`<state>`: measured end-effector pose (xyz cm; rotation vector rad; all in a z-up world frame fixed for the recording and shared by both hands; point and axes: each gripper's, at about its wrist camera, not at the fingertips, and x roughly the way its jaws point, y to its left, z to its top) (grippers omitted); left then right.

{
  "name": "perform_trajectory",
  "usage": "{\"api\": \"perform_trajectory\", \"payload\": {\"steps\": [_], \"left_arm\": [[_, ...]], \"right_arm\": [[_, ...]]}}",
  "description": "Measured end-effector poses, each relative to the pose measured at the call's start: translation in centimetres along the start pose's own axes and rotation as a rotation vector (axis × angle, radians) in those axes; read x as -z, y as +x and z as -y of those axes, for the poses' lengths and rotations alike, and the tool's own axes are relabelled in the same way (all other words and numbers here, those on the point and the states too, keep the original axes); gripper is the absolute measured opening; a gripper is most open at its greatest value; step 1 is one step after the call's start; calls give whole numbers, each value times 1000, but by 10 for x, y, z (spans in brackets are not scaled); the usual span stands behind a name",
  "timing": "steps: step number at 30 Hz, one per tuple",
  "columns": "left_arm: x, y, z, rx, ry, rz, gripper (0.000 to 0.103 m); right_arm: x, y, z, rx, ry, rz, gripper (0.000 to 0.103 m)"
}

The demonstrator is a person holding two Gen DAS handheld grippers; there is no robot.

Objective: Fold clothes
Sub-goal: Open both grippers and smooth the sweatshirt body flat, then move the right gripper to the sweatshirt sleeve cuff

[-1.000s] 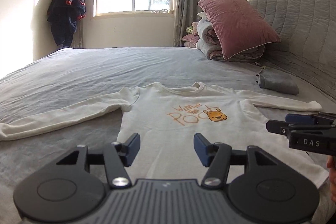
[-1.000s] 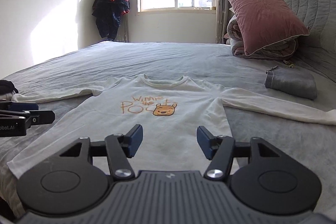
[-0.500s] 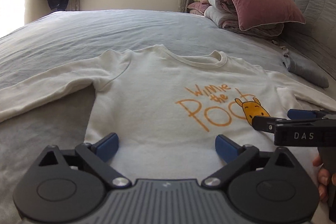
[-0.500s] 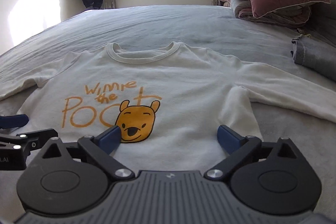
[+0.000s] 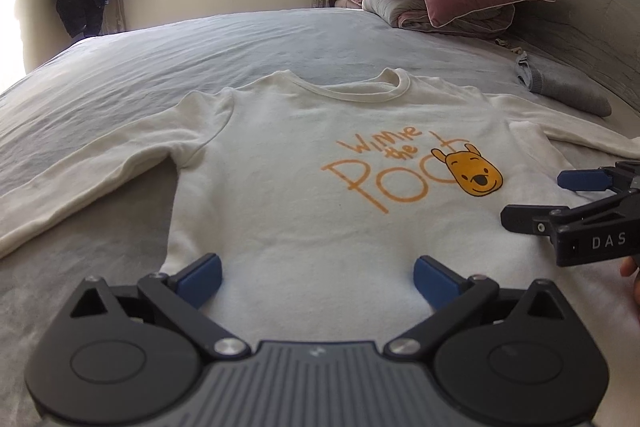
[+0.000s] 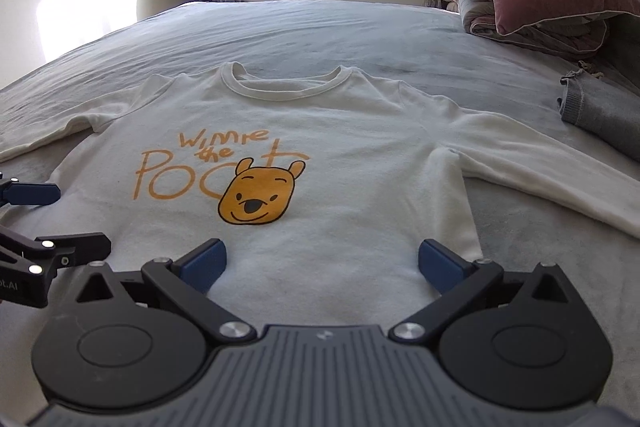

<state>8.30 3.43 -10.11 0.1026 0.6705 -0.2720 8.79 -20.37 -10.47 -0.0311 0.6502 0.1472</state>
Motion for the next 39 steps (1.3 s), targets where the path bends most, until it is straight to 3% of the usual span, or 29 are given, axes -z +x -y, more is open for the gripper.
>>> {"api": "perform_trajectory", "payload": {"steps": [23,29,39], "left_arm": [[50,-60,-10,30,31,25,103],[62,-72,-9,20,24,46,103],[88,-96,-16,34,4,74,103]], "right_arm": [[45,-61,9,-31,-80,-11,103],[57,-73,21,-48,-20,-21,103],[81,-102,23,-68,-24,7,103]]}}
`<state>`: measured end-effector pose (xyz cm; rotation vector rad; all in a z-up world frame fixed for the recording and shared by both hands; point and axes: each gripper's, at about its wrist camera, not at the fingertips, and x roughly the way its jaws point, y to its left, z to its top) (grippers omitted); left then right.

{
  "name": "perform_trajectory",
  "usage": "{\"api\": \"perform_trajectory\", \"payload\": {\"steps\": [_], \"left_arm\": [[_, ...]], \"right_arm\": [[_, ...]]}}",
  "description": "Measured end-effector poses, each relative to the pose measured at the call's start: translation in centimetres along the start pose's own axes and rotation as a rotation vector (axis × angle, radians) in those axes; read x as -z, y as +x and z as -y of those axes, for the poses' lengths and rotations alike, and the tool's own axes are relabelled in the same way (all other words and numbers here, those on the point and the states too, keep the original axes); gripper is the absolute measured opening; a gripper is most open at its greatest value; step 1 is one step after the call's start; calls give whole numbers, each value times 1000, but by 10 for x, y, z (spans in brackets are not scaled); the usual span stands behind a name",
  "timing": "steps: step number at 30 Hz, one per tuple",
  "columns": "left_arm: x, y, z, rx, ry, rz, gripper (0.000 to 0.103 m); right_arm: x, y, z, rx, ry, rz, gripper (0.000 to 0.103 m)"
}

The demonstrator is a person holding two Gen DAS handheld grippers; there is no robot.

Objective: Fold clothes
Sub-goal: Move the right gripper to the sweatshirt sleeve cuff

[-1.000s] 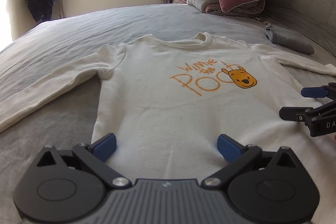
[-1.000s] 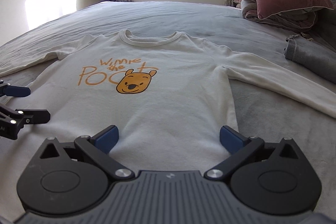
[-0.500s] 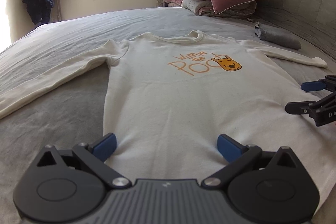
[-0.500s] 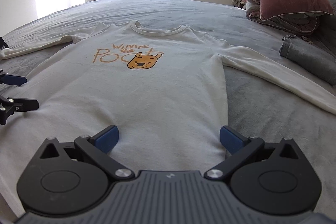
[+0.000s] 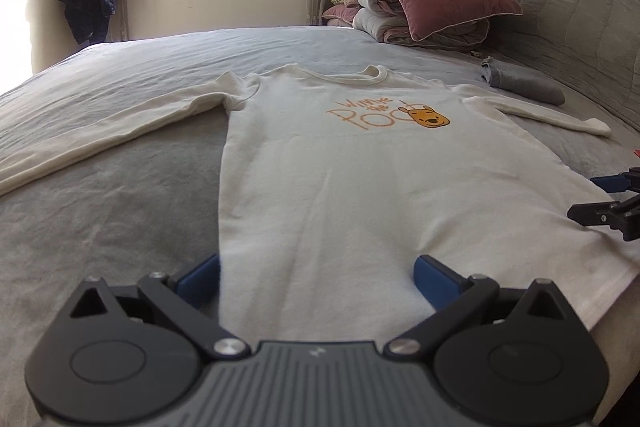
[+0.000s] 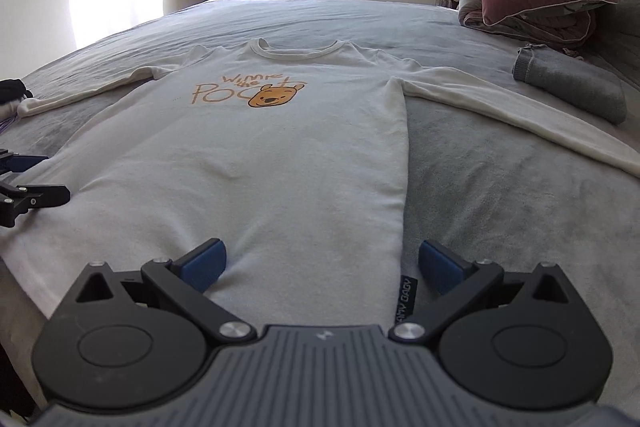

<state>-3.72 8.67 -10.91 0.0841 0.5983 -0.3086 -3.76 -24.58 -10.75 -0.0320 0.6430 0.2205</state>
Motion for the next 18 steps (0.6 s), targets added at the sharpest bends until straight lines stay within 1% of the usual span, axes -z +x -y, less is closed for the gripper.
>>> {"api": "perform_trajectory", "payload": {"steps": [3,5,9,11,15,16,18], "left_arm": [[7,-10,-1,9,18,9,103],[11,-16,-1,13,33,16,103],[15,-30,-7,41,23,0,103],[17,-40,-7,56,42,-6,103],[15,-57,-10,112,61,-29,102],[13,-60,-11,131,60,-37,102],[7,-66,-11,147,43,-27,102]], "right_arm": [[9,-11,2,-14,0,19,103],[17,-17,0,-23,-26,30,103],[28,-32,1,-41,-54,48,103],[30,-38,3,-57,-69,46,103],[25,-45,14,-109,-79,8,103],[21,-45,18,-111,-71,1,103],[14,-47,27,-99,-47,4,103]]}}
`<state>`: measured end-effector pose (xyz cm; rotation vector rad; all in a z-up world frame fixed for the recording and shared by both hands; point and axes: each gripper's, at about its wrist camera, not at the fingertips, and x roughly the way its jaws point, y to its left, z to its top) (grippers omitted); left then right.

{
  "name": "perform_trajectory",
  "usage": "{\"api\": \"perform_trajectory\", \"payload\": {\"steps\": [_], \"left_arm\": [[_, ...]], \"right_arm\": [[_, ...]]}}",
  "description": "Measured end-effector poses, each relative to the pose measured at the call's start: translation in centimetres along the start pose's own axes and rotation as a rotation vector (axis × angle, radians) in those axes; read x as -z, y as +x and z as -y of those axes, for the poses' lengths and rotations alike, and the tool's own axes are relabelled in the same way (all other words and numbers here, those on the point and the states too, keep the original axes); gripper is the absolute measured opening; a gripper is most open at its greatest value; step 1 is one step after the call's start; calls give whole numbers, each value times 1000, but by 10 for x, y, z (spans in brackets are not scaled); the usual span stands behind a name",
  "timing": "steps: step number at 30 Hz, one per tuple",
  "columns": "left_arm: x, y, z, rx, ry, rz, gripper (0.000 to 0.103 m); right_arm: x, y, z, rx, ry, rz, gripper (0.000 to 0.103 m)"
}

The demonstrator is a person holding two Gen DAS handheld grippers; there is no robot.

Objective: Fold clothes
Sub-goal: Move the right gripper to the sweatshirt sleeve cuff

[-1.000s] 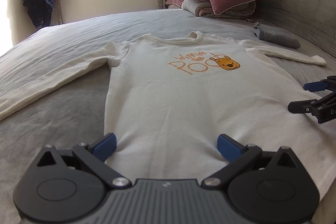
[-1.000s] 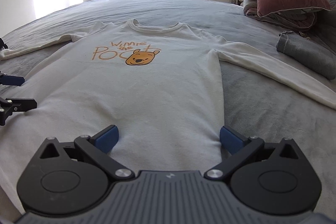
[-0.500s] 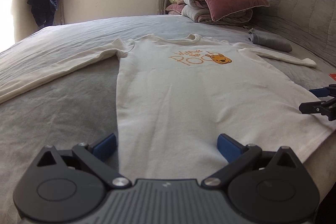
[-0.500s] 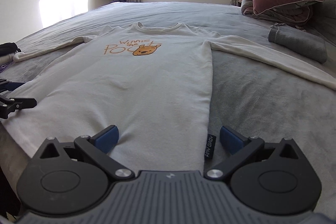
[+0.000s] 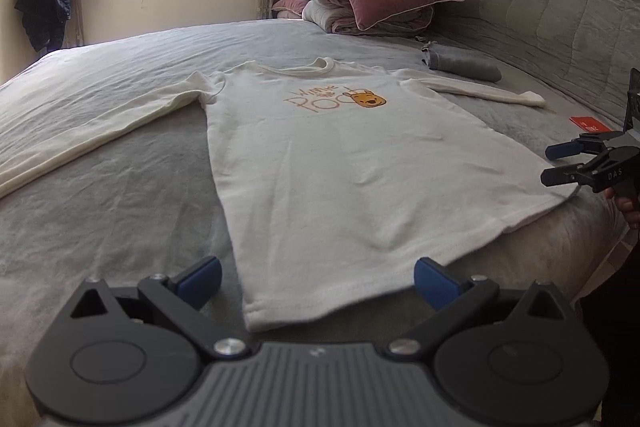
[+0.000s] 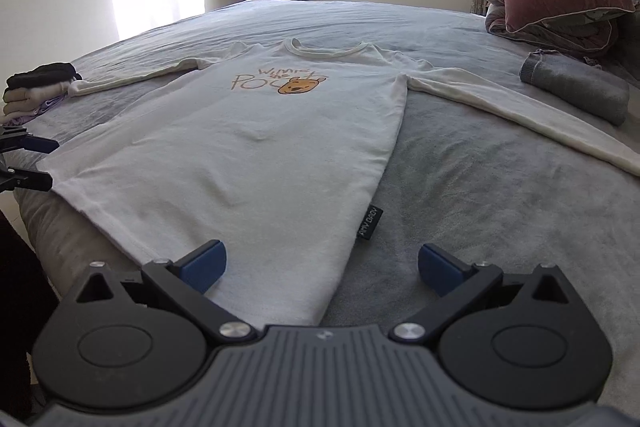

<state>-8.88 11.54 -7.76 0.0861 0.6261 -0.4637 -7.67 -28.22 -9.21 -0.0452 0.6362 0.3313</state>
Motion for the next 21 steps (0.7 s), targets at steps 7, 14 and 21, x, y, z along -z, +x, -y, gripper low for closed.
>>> {"api": "perform_trajectory", "payload": {"steps": [7,14,21], "left_arm": [[-44,10,16,-8,-21,12,102],[-90,59,53,32,53,-21,102],[-121,113,96,74,50,-34,102]], "right_arm": [[-36,4,52,90,208,87,103],[-72,19,93,165,319,163,103],[-93,30,127,259,299,152,103]]}}
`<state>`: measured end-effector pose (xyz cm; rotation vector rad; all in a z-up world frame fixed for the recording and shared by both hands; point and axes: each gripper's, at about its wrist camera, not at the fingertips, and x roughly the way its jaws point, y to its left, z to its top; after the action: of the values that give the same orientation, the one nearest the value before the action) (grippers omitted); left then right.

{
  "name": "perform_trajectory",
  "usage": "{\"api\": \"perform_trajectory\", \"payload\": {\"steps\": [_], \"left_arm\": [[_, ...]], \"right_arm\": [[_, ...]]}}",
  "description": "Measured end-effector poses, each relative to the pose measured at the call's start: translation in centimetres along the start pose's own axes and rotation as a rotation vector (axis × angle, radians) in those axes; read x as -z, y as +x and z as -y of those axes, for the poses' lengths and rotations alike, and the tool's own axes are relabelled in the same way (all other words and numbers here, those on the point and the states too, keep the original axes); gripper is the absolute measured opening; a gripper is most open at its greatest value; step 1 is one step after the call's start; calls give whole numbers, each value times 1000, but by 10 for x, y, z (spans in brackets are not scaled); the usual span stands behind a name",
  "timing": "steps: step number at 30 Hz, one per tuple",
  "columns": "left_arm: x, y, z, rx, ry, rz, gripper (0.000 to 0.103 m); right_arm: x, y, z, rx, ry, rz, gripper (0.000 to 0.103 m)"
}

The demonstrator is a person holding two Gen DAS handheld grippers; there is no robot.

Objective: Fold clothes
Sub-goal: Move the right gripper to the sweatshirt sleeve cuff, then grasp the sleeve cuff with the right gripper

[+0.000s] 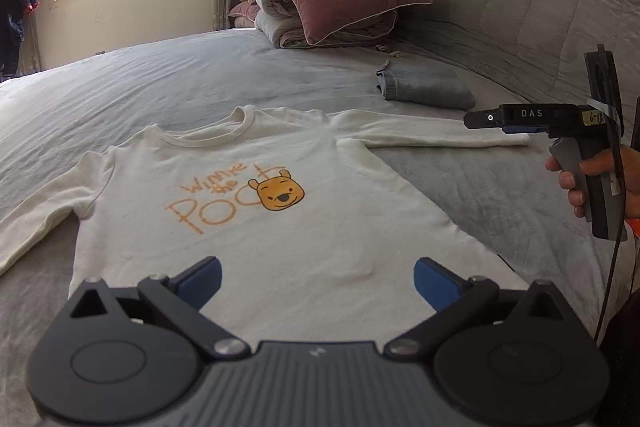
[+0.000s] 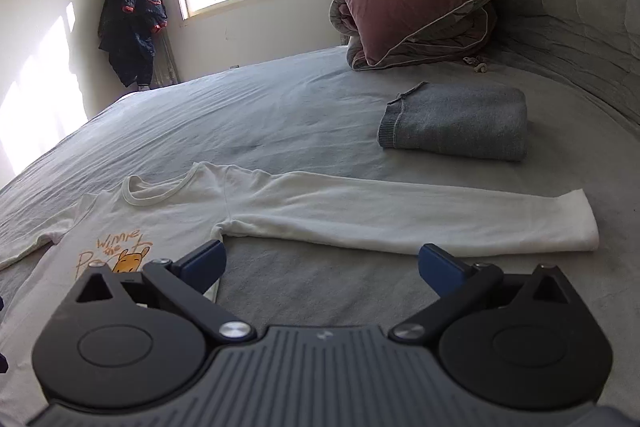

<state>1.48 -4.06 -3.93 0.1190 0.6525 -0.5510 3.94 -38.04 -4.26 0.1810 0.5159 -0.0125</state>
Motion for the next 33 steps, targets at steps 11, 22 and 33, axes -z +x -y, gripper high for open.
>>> {"api": "perform_trajectory", "payload": {"steps": [11,22,33], "left_arm": [[-40,75,38,-36,-65,-38,102],[-72,129,60,-4,-133,-99,102],[-98,161,65,64,-186,-128,102]], "right_arm": [[4,20,77,391,122,-8,103],[7,29,126,399,339,34,98],[10,41,133,440,409,30,56]]}}
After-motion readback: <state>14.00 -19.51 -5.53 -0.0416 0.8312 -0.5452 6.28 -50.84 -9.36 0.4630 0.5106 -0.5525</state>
